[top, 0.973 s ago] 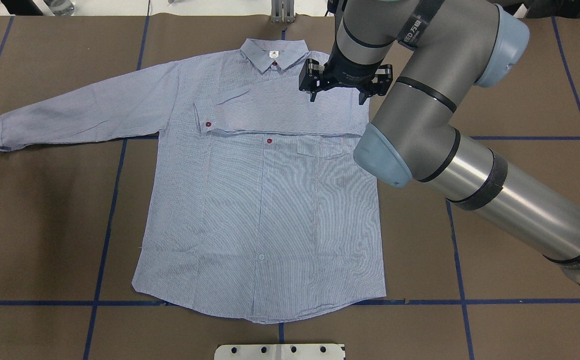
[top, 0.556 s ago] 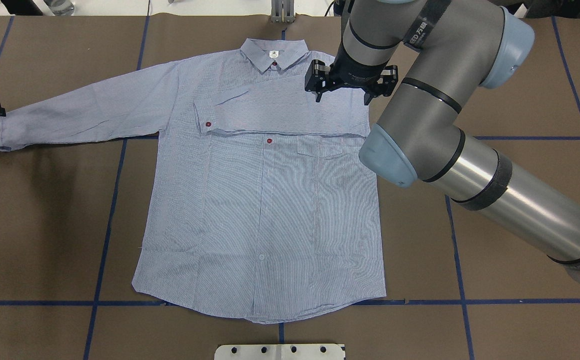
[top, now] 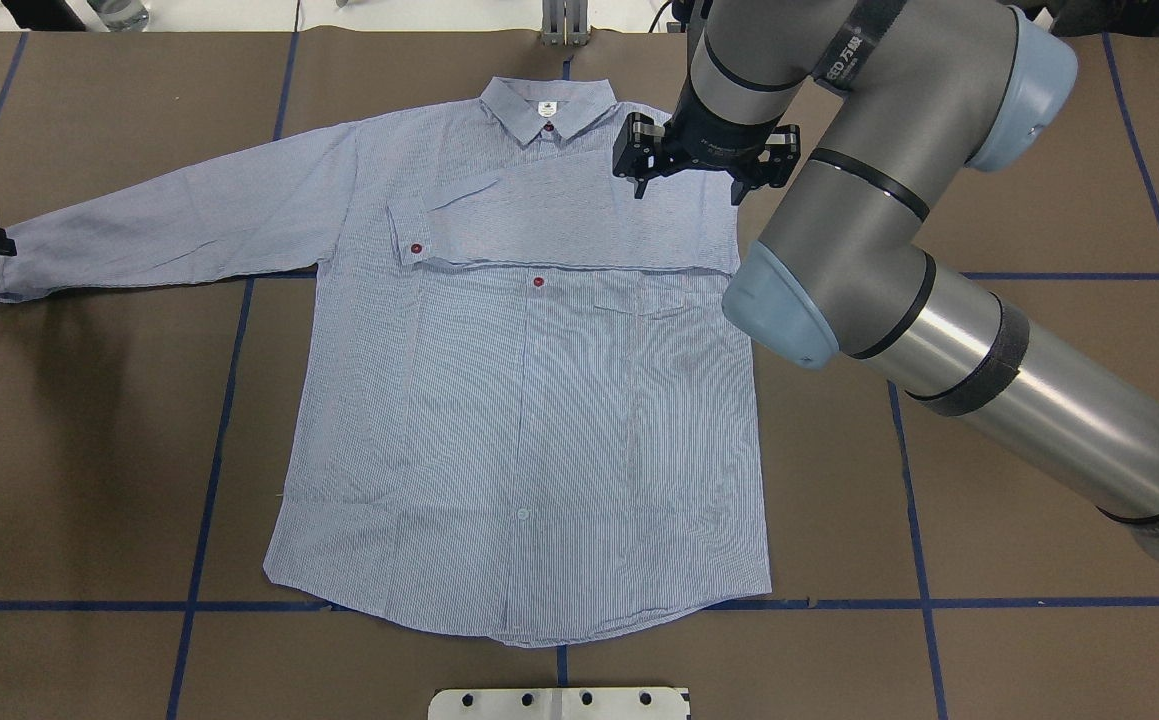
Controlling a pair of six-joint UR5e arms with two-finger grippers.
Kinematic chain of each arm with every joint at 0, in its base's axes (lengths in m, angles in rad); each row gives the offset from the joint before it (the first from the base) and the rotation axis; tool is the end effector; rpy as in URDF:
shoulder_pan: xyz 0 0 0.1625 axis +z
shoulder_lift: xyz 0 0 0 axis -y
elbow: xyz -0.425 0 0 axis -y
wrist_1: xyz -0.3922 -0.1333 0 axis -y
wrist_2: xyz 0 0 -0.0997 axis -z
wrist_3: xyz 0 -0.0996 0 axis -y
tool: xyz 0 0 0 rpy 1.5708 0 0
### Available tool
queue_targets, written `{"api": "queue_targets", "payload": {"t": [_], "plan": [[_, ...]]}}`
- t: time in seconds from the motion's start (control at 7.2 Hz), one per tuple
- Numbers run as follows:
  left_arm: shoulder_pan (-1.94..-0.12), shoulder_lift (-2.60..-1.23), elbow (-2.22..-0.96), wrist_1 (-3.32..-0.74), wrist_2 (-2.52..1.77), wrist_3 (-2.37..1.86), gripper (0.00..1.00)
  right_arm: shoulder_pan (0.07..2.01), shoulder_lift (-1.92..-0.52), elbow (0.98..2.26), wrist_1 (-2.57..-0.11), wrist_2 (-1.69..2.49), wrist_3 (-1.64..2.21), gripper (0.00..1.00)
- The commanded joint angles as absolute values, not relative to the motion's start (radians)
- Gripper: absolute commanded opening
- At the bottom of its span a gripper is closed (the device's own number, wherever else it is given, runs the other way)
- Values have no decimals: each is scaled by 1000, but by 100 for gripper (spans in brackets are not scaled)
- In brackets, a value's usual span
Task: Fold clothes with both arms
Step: 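Release the sleeve and raise the right gripper while the left gripper grasps the other cuff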
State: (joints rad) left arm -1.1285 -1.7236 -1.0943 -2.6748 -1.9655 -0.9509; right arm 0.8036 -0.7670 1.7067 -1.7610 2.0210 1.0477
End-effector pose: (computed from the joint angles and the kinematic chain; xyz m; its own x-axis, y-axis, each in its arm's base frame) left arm 0.1590 -0.5577 0.7025 0.6650 -0.1512 -0.7314 0.4081 0.8937 0.1863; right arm -0.4013 -0.5458 0.1385 0.6612 0.0377 0.7493 -0.1294 0.9895 0.0644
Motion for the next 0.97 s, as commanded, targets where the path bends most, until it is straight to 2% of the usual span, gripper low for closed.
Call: {"api": "queue_targets", "payload": {"t": [0.0, 0.28, 0.83], "plan": [[-1129, -1707, -1092, -2675, -1962, -950, 70, 805, -769, 1707, -1761, 2019, 1048, 100], [-1131, -1707, -1094, -2675, -1962, -957, 61, 805, -769, 1707, -1761, 2019, 1048, 100], [-1131, -1707, -1094, -2675, -1960, -962, 56, 805, -767, 1709, -1761, 2017, 1049, 100]]}}
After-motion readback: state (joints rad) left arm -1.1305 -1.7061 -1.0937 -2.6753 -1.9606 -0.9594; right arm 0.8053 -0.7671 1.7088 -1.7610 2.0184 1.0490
